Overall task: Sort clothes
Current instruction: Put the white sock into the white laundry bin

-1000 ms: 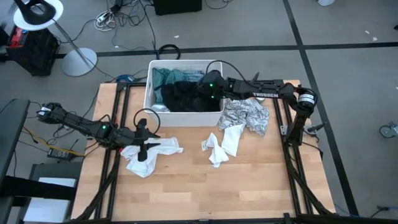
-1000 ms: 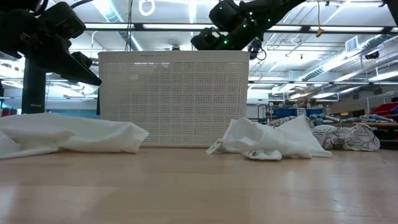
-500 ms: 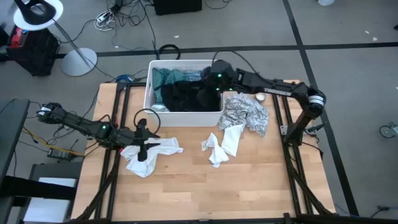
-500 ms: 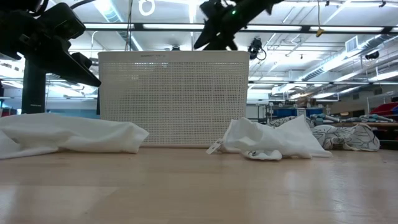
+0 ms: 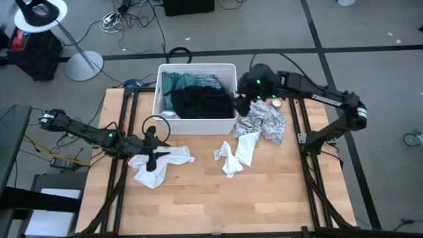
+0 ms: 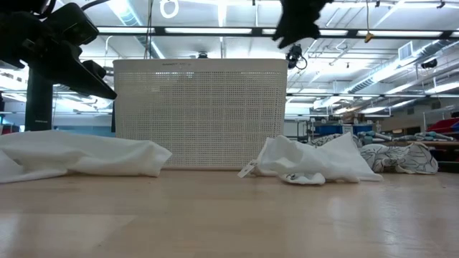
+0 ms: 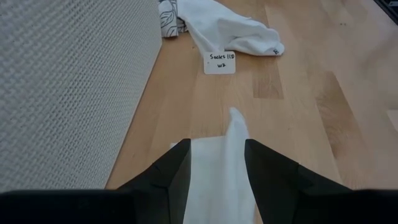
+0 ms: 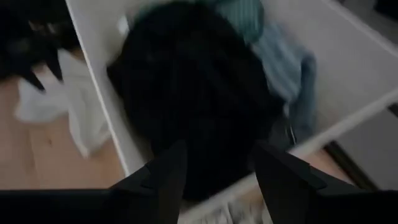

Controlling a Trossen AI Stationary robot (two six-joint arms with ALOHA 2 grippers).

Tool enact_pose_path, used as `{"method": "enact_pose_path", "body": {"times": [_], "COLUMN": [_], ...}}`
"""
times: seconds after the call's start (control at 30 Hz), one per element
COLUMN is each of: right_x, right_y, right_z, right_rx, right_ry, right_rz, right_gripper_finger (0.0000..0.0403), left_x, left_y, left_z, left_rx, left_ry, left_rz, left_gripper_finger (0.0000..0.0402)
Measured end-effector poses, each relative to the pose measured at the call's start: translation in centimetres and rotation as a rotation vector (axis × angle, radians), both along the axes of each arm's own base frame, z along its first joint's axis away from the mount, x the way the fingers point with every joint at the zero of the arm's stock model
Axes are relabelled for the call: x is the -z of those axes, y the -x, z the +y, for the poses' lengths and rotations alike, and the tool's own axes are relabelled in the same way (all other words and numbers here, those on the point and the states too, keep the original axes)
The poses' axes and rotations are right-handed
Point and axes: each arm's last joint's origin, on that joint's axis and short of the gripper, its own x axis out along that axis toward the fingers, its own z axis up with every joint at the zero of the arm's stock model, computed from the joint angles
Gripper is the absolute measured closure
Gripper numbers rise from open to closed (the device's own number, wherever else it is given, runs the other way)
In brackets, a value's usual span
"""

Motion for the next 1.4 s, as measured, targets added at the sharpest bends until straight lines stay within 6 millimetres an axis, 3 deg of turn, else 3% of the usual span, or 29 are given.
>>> {"method": "enact_pose_path", "body": {"times": [0.2,0.5,0.83,1.4], "right_x": [2.5,9.8,16.8,19.7], "right_y": [2.6,7.0,8.5,9.2], "right_z": [2.1,4.3,5.7,6.1], "right_rx": [0.007,0.164,0.353,0.388], "right_ry": [-0.048,-0.186,-0.361,-0.357], "right_rz": [0.076,0.1,0.132,0.135], "right_gripper_finger": [0.023,0.0243,0.0241,0.0243], "left_x": [0.0,0.0,-0.1,-0.1], "left_y": [0.0,0.0,0.0,0.0], "left_z": [0.0,0.0,0.0,0.0], "left_rx": [0.0,0.0,-0.001,-0.003], "left_ry": [0.001,0.002,0.004,0.009], "left_rz": [-0.004,-0.004,-0.009,-0.009], "left_gripper_finger": [0.0245,0.0245,0.0245,0.0245]}}
